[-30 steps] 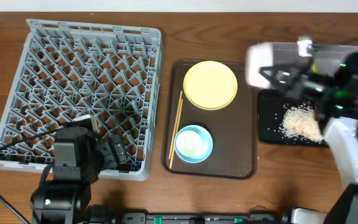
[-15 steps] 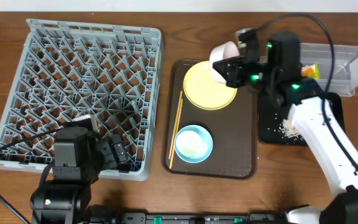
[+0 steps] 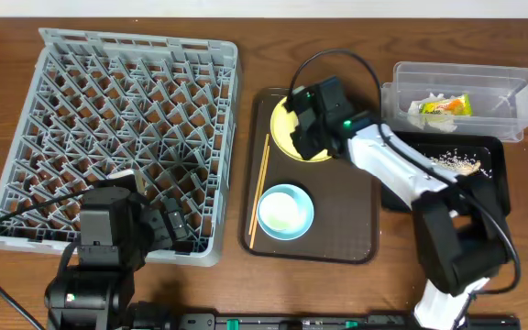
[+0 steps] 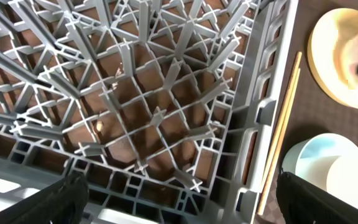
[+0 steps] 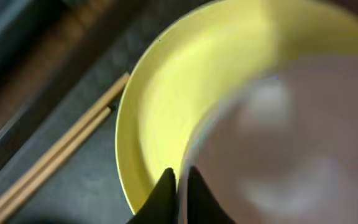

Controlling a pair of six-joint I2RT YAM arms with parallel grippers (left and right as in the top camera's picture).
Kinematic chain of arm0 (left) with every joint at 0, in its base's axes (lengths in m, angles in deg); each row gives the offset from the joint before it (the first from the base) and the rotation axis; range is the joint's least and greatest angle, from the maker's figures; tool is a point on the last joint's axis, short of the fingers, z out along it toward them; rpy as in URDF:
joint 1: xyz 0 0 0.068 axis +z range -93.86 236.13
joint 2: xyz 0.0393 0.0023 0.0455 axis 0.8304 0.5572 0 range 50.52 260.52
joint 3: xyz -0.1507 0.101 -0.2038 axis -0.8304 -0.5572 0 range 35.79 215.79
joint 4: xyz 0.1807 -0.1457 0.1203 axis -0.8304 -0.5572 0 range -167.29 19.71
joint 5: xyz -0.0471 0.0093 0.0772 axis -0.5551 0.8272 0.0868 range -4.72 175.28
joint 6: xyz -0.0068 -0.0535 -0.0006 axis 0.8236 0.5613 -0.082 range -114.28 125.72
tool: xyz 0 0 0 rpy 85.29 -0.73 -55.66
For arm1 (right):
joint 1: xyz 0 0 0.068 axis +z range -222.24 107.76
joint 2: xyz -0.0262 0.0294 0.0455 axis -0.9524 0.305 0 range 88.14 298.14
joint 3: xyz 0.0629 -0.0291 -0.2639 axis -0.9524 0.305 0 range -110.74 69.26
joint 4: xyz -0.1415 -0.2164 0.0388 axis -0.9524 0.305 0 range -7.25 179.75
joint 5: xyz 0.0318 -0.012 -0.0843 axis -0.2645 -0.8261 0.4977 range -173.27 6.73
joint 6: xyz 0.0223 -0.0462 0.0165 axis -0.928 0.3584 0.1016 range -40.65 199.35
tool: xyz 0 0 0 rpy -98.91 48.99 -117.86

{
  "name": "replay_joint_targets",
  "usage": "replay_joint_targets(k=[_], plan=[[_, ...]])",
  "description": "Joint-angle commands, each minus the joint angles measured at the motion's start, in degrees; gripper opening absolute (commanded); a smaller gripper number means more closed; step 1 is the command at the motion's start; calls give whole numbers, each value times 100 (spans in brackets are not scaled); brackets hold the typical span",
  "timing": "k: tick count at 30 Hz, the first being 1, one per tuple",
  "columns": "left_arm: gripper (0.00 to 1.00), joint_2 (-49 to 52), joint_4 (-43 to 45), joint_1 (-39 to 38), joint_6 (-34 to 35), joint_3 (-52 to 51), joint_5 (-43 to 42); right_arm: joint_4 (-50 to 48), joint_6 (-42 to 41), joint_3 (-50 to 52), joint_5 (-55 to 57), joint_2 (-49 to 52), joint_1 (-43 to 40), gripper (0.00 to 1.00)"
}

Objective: Sort waste into correct bins and load items into the dishwasher

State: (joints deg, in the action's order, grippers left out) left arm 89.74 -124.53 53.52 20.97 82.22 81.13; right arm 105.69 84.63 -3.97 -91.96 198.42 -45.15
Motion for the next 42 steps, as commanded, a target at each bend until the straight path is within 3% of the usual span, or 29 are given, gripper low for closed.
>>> replay_joint_targets(k=[1,6,10,15,24,27,28,31,35,42], plan=[[96,0,-39,31,31,94,9,13,74,-90,74,-7,79,8],[96,0,-37,28,31,94,9,848,-55,-221,-315,-826,72,32],[96,0,-37,28,31,94,9,1692,-55,-219,-929,-1578,138,38],[96,0,-37,28,33,94,9,2669,-118,-151,-1193,-1644,437,39],[96,0,-79,31,31,94,9,2361,-549,664,-1038,-1213,861,36],[96,0,-83,31,33,94,9,2135,-684,859,-1036,-1169,866,21],[96,0,-83,31,31,94,9,1991,-741,925,-1016,-1169,866,9],[96,0,-81,31,33,94,9,1921,-848,916,-1021,-1176,866,2],[96,0,-81,28,35,94,4,2039,-844,743,-1019,-1263,802,1],[96,9,63,28,37,46,-1191,2879,-975,-568,-826,-1744,-79,1]])
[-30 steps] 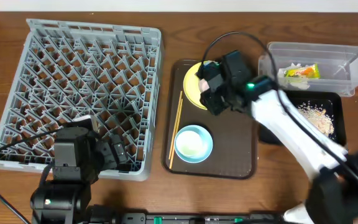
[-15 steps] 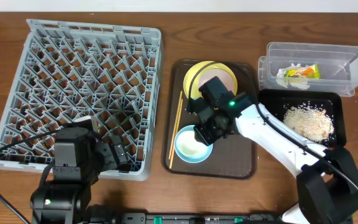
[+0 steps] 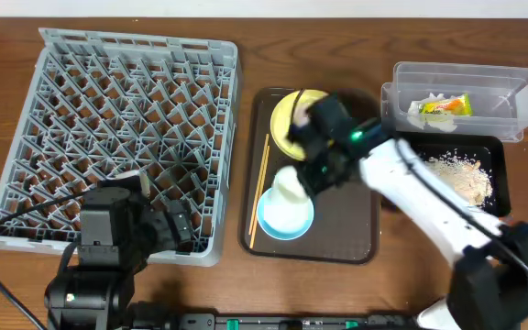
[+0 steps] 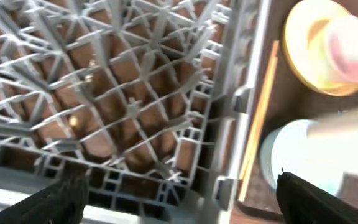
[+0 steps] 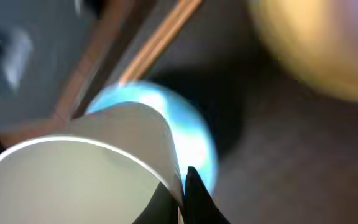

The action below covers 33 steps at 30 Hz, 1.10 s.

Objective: Sort waste into correct bins and load items into the dishwasher

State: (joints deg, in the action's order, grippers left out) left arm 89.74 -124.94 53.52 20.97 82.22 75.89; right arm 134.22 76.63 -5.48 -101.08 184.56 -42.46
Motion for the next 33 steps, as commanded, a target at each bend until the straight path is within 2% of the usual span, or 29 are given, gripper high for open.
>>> replay_joint_targets(k=[1,3,6,8,11,14,17,21,29,33], plan=[[97,52,223,28,81,17,-957,-81,-424,-501,66,-422,-564,1],[96,129,354,28,197,-9,-1209,-243,-654,-509,-109,-457,-776,1],[96,442,800,28,334,-20,-2079,-420,-638,-505,-1294,-407,-1106,1],[97,857,1377,28,404,-20,-3084,-507,-358,-503,-2551,-310,-1178,1],[96,1504,2201,28,675,-20,-4341,-575,-81,-503,-3687,-236,-1115,1],[96,2267,3259,28,901,-20,-5777,-833,7,-503,-4564,-232,-1095,1],[96,2940,4485,28,1392,-20,-6981,-1095,0,-503,-4865,-232,-1084,1],[96,3178,5156,-7,1810,-20,-7270,-1250,-24,-503,-5001,-232,-1084,1],[97,3171,6732,-688,2820,-17,-7396,-1388,-68,-503,-4999,-232,-1058,1],[93,3171,7263,-951,3287,-17,-7396,-1423,-74,-503,-4999,-232,-1058,1]])
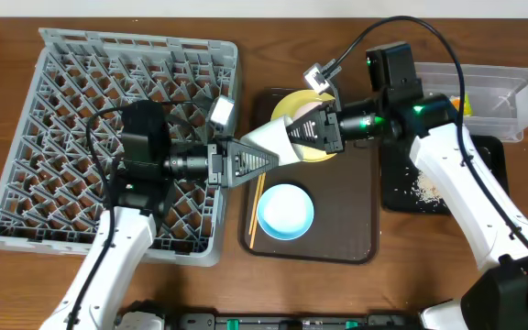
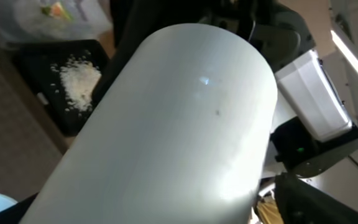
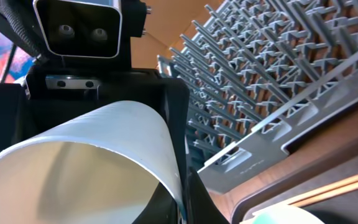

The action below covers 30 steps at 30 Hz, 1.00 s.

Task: Sort waste into correct bins and load items into the dishwasher
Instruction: 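Pass the white cup from right gripper to left gripper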

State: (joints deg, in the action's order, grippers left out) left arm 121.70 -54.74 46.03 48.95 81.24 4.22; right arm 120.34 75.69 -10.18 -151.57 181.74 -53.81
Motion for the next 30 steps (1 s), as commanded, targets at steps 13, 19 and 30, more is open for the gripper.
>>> replay_joint_targets(k=[13,19,30], plan=[[91,-24,304,-219,507,81,708,116,-55,-33,61,50,105,1],[78,-24,310,-219,514,81,828,120,-57,-33,297,50,138,1],[73,-24,927,-219,938,81,828,114,-55,-33,555,50,271,1]])
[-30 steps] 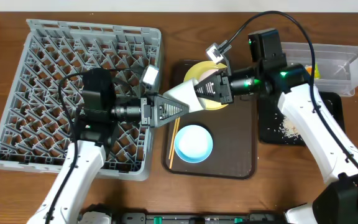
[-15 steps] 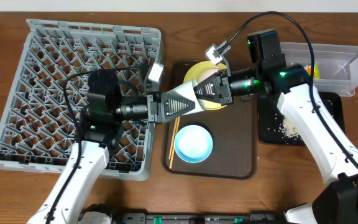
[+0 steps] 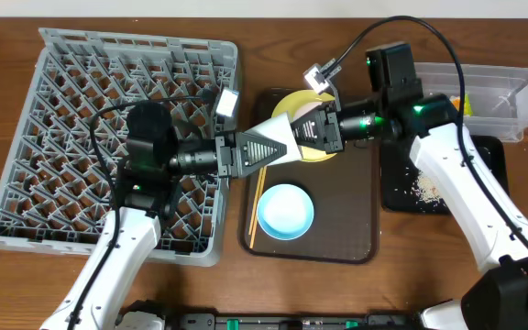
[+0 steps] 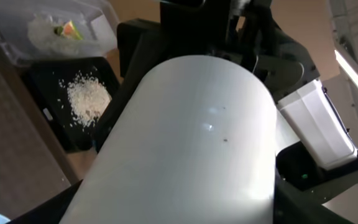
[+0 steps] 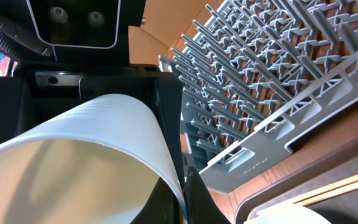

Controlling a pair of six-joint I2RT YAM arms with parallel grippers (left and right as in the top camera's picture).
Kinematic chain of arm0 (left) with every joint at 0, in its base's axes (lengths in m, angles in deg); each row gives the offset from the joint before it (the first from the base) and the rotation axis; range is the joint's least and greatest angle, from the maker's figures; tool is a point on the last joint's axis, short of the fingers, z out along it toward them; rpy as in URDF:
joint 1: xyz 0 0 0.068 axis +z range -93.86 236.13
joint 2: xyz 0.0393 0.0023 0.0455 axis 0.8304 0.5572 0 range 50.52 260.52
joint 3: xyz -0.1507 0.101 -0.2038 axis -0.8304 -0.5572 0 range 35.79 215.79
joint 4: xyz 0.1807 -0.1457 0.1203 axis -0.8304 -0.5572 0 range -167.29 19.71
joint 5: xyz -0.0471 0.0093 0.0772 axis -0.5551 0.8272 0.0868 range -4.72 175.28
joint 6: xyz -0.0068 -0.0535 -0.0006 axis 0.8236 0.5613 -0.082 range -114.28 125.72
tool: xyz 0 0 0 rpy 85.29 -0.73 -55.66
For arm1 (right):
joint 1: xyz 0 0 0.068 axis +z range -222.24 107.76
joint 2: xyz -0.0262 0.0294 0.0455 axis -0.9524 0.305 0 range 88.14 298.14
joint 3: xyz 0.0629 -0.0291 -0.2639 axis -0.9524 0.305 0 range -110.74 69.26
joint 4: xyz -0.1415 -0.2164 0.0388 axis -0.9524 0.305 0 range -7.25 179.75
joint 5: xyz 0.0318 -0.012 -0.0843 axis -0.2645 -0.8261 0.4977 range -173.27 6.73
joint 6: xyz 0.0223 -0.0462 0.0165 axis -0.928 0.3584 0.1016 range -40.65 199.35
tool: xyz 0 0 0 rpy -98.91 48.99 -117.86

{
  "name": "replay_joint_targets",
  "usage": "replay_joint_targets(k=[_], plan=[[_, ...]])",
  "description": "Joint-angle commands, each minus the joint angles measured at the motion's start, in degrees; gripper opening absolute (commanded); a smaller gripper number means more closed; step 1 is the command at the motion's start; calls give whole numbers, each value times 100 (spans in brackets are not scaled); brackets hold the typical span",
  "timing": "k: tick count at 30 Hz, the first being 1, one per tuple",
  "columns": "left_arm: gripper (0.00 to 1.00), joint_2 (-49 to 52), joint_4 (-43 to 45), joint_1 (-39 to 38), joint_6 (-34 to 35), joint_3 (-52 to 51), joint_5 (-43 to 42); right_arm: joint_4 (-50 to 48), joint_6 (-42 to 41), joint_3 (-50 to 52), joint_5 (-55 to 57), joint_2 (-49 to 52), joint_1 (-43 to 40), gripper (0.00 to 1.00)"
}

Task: Sort waste into correct bins and load items into the dishwasher
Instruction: 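Pass the white cup from right gripper to left gripper, then lower the white cup into the grey rack with left gripper, release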

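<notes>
A white cup (image 3: 280, 142) hangs sideways above the brown tray (image 3: 356, 229), between my two grippers. My right gripper (image 3: 324, 131) is shut on the cup's rim, one finger inside and one outside (image 5: 182, 186). From the left, my left gripper (image 3: 250, 152) stands open around the cup's base end. The cup (image 4: 191, 137) fills the space between its fingers (image 4: 303, 205). The grey dish rack (image 3: 62, 92) lies on the left. On the tray are a yellow plate (image 3: 289, 108), a light blue bowl (image 3: 286, 211) and wooden chopsticks (image 3: 258, 197).
A clear bin (image 3: 498, 87) holding a wrapper stands at the back right. In front of it is a black tray (image 3: 429, 188) with scattered rice. Both arms cross over the middle of the table.
My left gripper has moved a little to the right, further along the cup. The right gripper holds the cup in the same place.
My right gripper was shut on the cup over the yellow plate while the left arm rested near the rack's front. Then it had the cup over the blue bowl. Later the cup hung sideways with the left gripper around it, and now the left gripper is deeper on it.
</notes>
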State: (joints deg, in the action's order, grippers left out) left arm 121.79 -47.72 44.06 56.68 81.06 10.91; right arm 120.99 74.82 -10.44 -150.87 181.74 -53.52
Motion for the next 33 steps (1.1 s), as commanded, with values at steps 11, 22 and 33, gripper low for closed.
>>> replay_joint_targets(k=[11,22,33], plan=[[41,-26,-452,-17,-1563,96,1047,553,37,-7,1316,48,52,25],[35,-293,-2616,879,-3101,116,2682,1569,501,-11,2758,-11,-903,31],[32,-1880,-7208,2398,-3401,538,7108,2398,739,-15,5355,-1580,-1014,40]])
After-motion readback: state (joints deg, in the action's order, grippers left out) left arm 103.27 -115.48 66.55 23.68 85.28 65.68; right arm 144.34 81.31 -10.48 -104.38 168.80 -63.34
